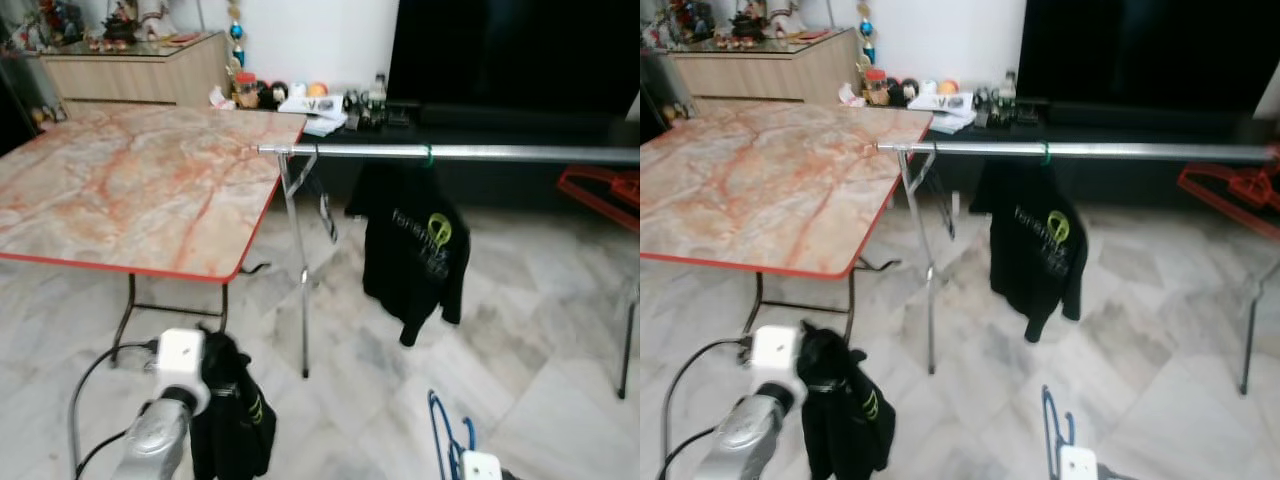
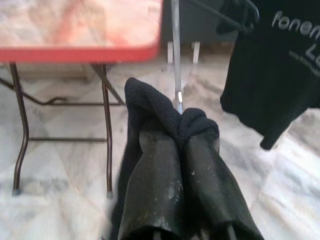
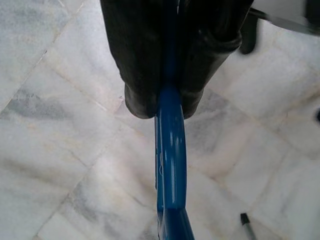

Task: Hang hanger

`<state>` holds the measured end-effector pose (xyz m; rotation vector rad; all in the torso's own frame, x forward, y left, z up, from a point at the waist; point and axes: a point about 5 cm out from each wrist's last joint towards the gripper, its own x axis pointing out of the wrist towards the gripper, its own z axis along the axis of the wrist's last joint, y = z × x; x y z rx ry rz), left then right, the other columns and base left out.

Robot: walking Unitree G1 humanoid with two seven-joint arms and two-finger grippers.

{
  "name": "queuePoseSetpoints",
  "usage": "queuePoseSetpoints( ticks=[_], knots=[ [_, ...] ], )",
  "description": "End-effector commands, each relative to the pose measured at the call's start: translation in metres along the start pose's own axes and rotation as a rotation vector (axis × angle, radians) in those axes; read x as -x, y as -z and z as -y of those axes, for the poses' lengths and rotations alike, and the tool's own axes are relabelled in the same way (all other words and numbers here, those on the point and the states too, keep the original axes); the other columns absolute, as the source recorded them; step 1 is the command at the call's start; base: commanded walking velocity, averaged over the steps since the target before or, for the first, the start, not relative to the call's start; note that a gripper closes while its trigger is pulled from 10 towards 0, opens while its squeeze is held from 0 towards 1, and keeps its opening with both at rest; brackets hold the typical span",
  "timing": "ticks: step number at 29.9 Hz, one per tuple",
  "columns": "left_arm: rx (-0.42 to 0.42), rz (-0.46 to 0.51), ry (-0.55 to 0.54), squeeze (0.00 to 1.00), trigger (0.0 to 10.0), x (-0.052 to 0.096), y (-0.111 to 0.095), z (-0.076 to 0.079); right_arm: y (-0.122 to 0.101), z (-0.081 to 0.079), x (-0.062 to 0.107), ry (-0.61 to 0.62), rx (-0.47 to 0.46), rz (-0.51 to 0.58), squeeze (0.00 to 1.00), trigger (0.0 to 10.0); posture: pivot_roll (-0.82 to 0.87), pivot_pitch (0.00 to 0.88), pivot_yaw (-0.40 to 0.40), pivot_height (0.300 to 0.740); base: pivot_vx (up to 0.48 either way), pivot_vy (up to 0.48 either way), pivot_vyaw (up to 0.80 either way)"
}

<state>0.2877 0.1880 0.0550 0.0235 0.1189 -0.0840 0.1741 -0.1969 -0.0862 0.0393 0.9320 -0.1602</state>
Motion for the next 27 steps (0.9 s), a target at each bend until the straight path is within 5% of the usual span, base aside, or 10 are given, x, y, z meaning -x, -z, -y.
queuePoseSetpoints(
  ticks=[1, 27],
  knots=[
    [-0.039, 0.044, -0.025, 0.0, 10.0, -0.002, -0.014, -0.011, -0.009, -0.006, -0.002, -0.015, -0.004, 0.024, 0.0, 10.0, 0.13, 0.0, 0.013, 0.74, 0.0, 0.48, 0.0],
    [-0.064, 0.063, -0.038, 0.0, 10.0, -0.002, -0.025, -0.02, -0.003, -0.008, -0.001, -0.026, 0.028, 0.005, 0.0, 10.0, 0.15, 0.0, 0.013, 0.74, 0.0, 0.48, 0.0]
  ],
)
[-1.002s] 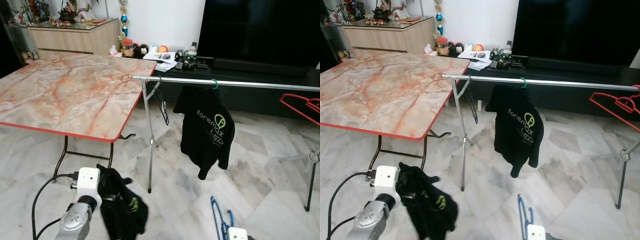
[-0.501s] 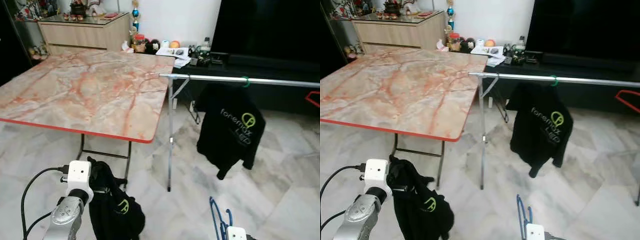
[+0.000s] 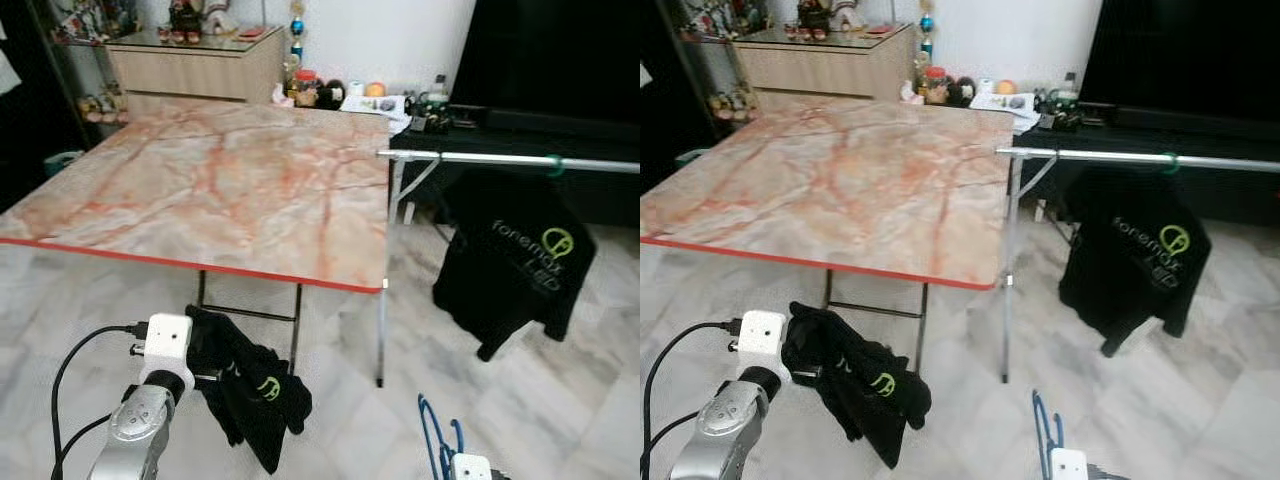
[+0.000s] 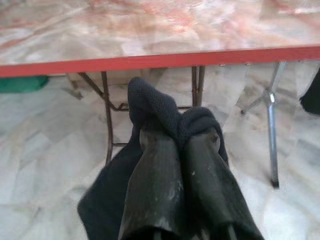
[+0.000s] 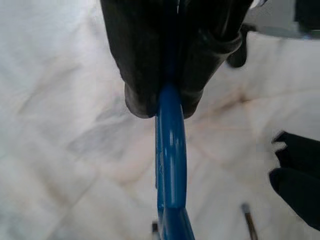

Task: Hang hanger

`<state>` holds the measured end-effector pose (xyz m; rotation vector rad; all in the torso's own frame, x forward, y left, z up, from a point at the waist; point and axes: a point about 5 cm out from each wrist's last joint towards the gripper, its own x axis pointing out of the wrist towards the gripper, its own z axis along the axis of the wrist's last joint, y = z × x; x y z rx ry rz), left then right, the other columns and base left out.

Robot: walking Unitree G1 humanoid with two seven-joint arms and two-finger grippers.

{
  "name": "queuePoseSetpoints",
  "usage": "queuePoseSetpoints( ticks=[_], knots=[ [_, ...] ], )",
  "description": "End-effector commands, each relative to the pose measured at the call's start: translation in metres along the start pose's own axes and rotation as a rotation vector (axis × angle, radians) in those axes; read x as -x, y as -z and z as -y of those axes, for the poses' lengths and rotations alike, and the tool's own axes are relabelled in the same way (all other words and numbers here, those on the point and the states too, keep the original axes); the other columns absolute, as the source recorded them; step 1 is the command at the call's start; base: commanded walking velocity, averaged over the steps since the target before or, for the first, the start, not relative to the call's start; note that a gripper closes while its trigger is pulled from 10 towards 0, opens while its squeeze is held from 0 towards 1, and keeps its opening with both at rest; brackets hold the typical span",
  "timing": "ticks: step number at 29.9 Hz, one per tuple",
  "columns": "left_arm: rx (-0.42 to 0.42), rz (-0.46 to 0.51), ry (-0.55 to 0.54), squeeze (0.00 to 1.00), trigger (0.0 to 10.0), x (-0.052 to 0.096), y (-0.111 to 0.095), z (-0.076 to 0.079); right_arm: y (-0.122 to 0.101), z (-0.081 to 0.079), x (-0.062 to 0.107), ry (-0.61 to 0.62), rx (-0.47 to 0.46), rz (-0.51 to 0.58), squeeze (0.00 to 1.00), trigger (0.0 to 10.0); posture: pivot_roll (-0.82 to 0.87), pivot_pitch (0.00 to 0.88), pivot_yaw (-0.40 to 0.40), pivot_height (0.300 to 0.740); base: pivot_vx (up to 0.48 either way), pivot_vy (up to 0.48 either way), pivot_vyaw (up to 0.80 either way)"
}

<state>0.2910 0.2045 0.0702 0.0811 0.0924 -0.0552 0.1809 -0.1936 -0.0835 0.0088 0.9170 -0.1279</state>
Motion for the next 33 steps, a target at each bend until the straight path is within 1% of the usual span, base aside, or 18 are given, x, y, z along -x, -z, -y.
queuePoseSetpoints(
  ticks=[1, 5, 14, 18, 22, 26, 29, 32, 33],
  knots=[
    [-0.007, 0.04, -0.008, 0.0, 10.0, -0.002, -0.01, -0.004, 0.004, -0.004, 0.001, -0.011, -0.011, -0.012, 0.0, 10.0, 0.15, 0.0, 0.013, 0.74, 0.0, 0.48, 0.0],
    [-0.018, 0.046, -0.008, 0.0, 10.0, -0.002, -0.013, -0.005, 0.004, -0.004, 0.001, -0.015, -0.002, -0.014, 0.0, 10.0, 0.15, 0.0, 0.013, 0.74, 0.0, 0.426, 0.0],
    [-0.033, 0.097, 0.026, 0.0, 10.0, 0.0, -0.021, 0.001, 0.007, -0.004, 0.001, -0.02, 0.005, -0.028, 0.0, 10.0, 0.15, 0.0, 0.012, 0.74, 0.0, 0.0, 0.0],
    [-0.009, 0.097, 0.035, 0.0, 10.0, -0.001, -0.022, 0.002, 0.009, -0.003, 0.001, -0.021, 0.006, -0.037, 0.0, 10.0, 0.15, 0.0, 0.012, 0.74, 0.0, 0.0, 0.0],
    [-0.017, 0.106, 0.054, 0.0, 10.0, -0.001, -0.024, 0.005, 0.009, -0.002, 0.001, -0.02, 0.005, -0.04, 0.0, 10.0, 0.15, 0.0, 0.013, 0.74, 0.0, 0.0, 0.0],
    [-0.011, 0.113, 0.067, 0.0, 10.0, 0.0, -0.025, 0.008, 0.01, -0.002, 0.002, -0.022, 0.003, -0.043, 0.0, 10.0, 0.15, 0.0, 0.014, 0.74, 0.284, 0.0, 0.0],
    [-0.012, 0.115, 0.067, 0.0, 10.0, 0.0, -0.026, 0.007, 0.01, -0.002, 0.002, -0.023, 0.005, -0.045, 0.0, 10.0, 0.15, 0.0, 0.013, 0.74, 0.363, 0.0, 0.0],
    [-0.013, 0.14, 0.054, 0.0, 10.0, -0.003, -0.034, 0.002, 0.011, -0.002, 0.002, -0.025, 0.01, -0.049, 0.0, 10.0, 0.15, 0.0, 0.013, 0.74, 0.375, 0.0, 0.0],
    [-0.013, 0.14, 0.054, 0.0, 10.0, -0.003, -0.034, 0.002, 0.011, -0.002, 0.002, -0.025, 0.01, -0.049, 0.0, 10.0, 0.15, 0.0, 0.013, 0.74, 0.379, 0.0, 0.0]
  ],
)
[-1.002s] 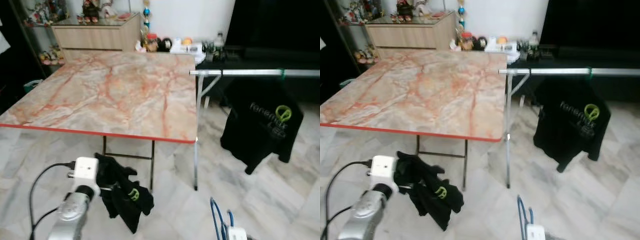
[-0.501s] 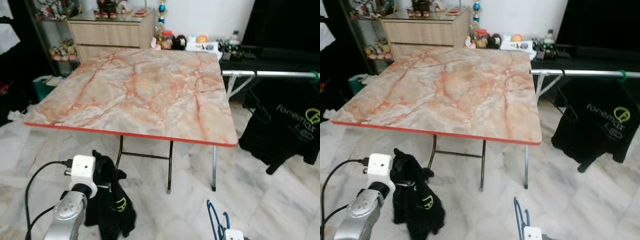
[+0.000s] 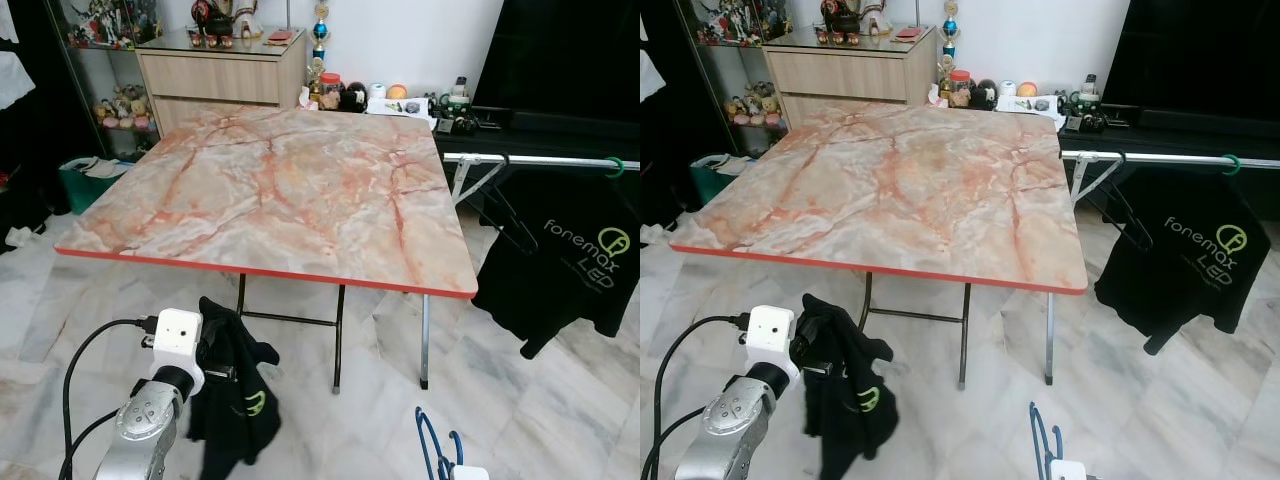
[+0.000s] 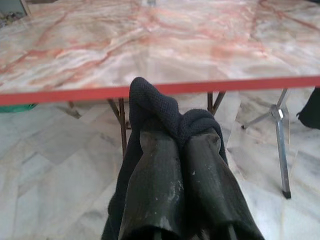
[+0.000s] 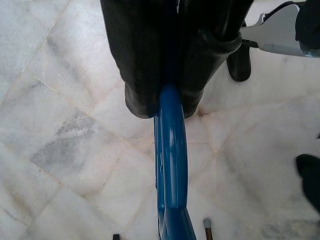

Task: Hang hanger

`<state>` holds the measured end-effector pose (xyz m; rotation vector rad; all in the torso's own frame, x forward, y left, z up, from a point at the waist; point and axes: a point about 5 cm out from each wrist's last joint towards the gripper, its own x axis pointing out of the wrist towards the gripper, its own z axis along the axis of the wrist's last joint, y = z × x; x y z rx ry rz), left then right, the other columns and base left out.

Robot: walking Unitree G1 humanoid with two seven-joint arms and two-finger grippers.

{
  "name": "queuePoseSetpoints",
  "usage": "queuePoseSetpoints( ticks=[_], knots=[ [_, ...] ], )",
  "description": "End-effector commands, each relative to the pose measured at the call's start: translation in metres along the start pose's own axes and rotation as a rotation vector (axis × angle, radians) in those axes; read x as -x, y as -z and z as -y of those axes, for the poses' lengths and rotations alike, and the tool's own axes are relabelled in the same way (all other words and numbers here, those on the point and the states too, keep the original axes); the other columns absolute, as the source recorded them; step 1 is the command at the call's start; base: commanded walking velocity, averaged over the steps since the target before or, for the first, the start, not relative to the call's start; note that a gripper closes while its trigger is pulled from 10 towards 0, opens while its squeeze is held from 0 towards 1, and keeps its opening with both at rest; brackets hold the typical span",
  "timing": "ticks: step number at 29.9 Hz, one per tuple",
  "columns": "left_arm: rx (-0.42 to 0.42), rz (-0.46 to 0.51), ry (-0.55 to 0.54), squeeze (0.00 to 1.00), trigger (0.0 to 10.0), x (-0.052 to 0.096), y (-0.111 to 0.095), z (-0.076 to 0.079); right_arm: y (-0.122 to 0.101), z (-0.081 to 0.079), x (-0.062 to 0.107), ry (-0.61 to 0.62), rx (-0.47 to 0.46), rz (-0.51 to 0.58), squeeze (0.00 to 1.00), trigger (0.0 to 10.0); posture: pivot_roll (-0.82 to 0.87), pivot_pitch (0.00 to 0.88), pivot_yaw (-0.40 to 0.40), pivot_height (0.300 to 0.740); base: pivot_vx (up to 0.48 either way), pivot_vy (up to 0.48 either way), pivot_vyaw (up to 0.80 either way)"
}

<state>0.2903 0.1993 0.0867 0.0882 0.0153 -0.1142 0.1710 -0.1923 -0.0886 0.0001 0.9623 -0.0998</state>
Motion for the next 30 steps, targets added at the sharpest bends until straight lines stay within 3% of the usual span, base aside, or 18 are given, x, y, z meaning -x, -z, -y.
queuePoseSetpoints(
  ticks=[1, 11, 14, 17, 19, 25, 30],
  knots=[
    [-0.007, 0.069, 0.004, 0.0, 10.0, -0.008, -0.02, -0.004, 0.0, -0.002, 0.0, -0.006, -0.011, -0.006, 0.0, 10.0, 0.15, 0.0, 0.013, 0.74, 0.379, 0.0, 0.0],
    [-0.021, 0.148, 0.024, 0.0, 10.0, -0.019, -0.047, -0.005, -0.002, -0.004, -0.001, -0.009, -0.013, -0.005, 0.0, 10.0, 0.15, 0.0, 0.013, 0.74, 0.43, 0.0, 0.0],
    [-0.036, 0.229, 0.01, 0.0, 10.0, -0.03, -0.076, -0.013, -0.004, -0.005, -0.001, -0.007, -0.017, -0.003, 0.0, 10.0, 0.16, 0.0, 0.012, 0.74, 0.48, 0.0, 0.0],
    [-0.045, 0.266, 0.016, 0.0, 10.0, -0.034, -0.089, -0.013, -0.004, -0.005, -0.001, -0.007, -0.016, -0.003, 0.0, 10.0, 0.16, 0.0, 0.012, 0.74, 0.48, 0.0, 0.0],
    [-0.032, 0.356, 0.007, 0.0, 10.0, -0.043, -0.12, -0.016, -0.006, -0.006, -0.002, -0.01, -0.015, -0.002, 0.0, 10.0, 0.16, 0.0, 0.012, 0.74, 0.48, 0.0, 0.0],
    [-0.015, 0.476, -0.026, 0.0, 10.0, -0.052, -0.165, -0.026, -0.007, -0.008, -0.002, -0.016, -0.009, -0.003, 0.0, 10.0, 0.16, 0.0, 0.006, 0.74, 0.48, 0.0, 0.0],
    [-0.046, 0.51, -0.005, 0.0, 10.0, -0.06, -0.186, -0.03, -0.007, -0.01, -0.002, -0.021, -0.001, -0.005, 0.0, 10.0, 0.16, 0.0, 0.006, 0.74, 0.48, 0.0, 0.0]
  ],
)
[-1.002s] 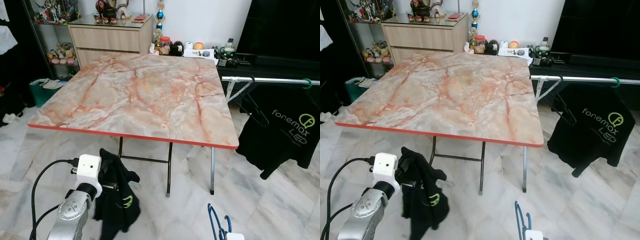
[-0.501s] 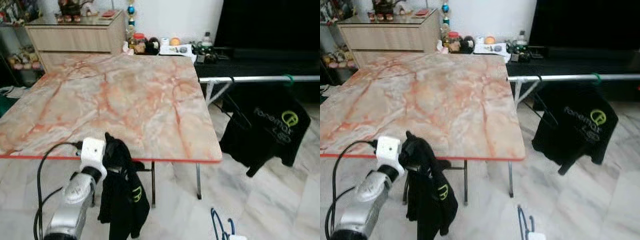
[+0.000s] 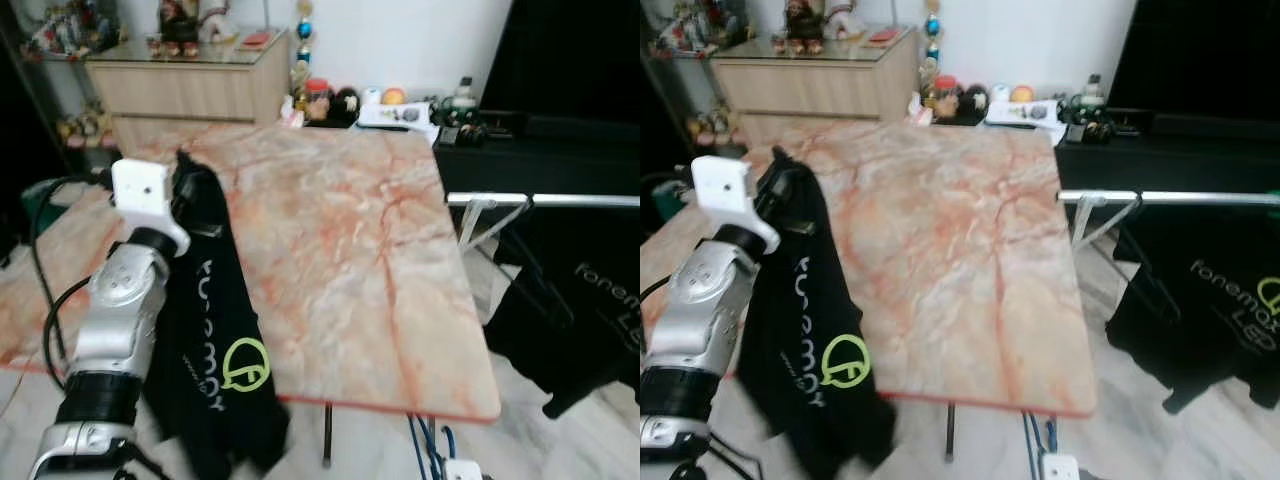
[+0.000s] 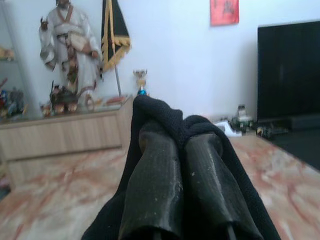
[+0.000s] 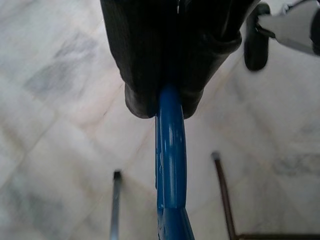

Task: Hang hanger

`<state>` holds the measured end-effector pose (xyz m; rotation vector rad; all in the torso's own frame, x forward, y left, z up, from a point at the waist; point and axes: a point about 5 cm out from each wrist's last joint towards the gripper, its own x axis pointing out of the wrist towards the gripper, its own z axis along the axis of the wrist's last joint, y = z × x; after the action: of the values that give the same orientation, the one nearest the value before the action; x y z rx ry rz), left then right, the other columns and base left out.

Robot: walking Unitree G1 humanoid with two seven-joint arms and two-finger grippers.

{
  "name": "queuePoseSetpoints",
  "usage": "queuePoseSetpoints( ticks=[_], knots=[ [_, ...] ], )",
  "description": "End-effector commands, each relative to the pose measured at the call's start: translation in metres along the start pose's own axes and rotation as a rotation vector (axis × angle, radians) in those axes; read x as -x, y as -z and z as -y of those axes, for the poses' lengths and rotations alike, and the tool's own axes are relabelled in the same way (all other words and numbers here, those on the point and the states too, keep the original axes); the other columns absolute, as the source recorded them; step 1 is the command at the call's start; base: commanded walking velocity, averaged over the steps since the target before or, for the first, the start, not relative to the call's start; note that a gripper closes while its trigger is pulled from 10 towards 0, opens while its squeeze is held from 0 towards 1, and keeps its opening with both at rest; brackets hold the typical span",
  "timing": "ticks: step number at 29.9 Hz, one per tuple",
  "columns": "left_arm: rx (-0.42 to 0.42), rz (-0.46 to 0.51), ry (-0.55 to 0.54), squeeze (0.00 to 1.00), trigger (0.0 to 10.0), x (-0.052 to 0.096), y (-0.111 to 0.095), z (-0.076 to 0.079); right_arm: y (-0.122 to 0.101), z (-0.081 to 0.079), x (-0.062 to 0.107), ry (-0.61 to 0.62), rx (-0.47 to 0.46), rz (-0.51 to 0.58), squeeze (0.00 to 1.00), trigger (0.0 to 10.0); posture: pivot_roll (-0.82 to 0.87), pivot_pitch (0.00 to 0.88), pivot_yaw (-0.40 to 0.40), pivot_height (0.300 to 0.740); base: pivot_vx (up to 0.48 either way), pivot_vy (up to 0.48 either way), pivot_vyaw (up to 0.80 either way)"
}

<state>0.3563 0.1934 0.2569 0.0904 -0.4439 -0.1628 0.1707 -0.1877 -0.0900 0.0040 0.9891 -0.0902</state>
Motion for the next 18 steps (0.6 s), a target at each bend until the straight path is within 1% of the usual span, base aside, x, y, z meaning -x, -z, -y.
queuePoseSetpoints(
  ticks=[1, 5, 8, 10, 11, 13, 14, 15, 18],
  knots=[
    [-0.033, 0.056, -0.028, 0.0, 10.0, -0.008, -0.017, -0.015, -0.008, -0.005, -0.001, -0.012, -0.003, 0.021, 0.0, 10.0, 0.16, 0.0, 0.006, 0.74, 0.48, 0.0, 0.0],
    [-0.048, 0.054, -0.044, 0.0, 10.0, -0.017, -0.019, -0.017, -0.007, -0.005, -0.001, -0.014, -0.001, 0.021, 0.0, 10.0, 0.16, 0.0, 0.004, 0.74, 0.48, 0.0, 0.0],
    [-0.039, 0.045, -0.05, 0.0, 10.0, -0.018, -0.018, -0.017, -0.006, -0.005, -0.001, -0.014, 0.0, 0.019, 0.0, 10.0, 0.16, 0.0, 0.004, 0.74, 0.48, 0.0, 0.0],
    [-0.03, -0.012, -0.026, 0.0, 10.0, -0.012, -0.006, -0.01, -0.003, -0.005, 0.0, -0.015, 0.002, 0.014, 0.0, 10.0, 0.16, 0.0, 0.003, 0.74, 0.322, 0.0, 0.0],
    [-0.024, -0.02, -0.017, 0.0, 10.0, -0.009, -0.003, -0.009, -0.002, -0.004, 0.0, -0.015, 0.003, 0.012, 0.0, 10.0, 0.16, 0.0, 0.003, 0.74, 0.0, 0.0, 0.0],
    [-0.006, -0.051, 0.001, 0.0, 10.0, 0.0, 0.006, -0.006, -0.001, -0.004, 0.0, -0.015, 0.004, 0.009, 0.0, 10.0, 0.16, 0.0, 0.001, 0.74, 0.0, 0.0, 0.0],
    [0.002, -0.072, 0.004, 0.0, 10.0, 0.005, 0.011, -0.005, 0.0, -0.004, 0.0, -0.016, 0.005, 0.007, 0.0, 10.0, 0.16, 0.0, 0.001, 0.74, 0.0, 0.0, 0.0],
    [0.023, -0.116, 0.009, 0.0, 10.0, 0.017, 0.022, -0.003, 0.002, -0.004, 0.0, -0.017, 0.007, 0.004, 0.0, 10.0, 0.16, 0.0, 0.0, 0.74, 0.0, 0.0, 0.0],
    [0.023, -0.168, 0.007, 0.0, 10.0, 0.03, 0.035, -0.003, 0.004, -0.003, 0.001, -0.018, 0.009, 0.001, 0.0, 10.0, 0.16, 0.0, 0.0, 0.74, 0.0, 0.0, 0.0]
  ],
)
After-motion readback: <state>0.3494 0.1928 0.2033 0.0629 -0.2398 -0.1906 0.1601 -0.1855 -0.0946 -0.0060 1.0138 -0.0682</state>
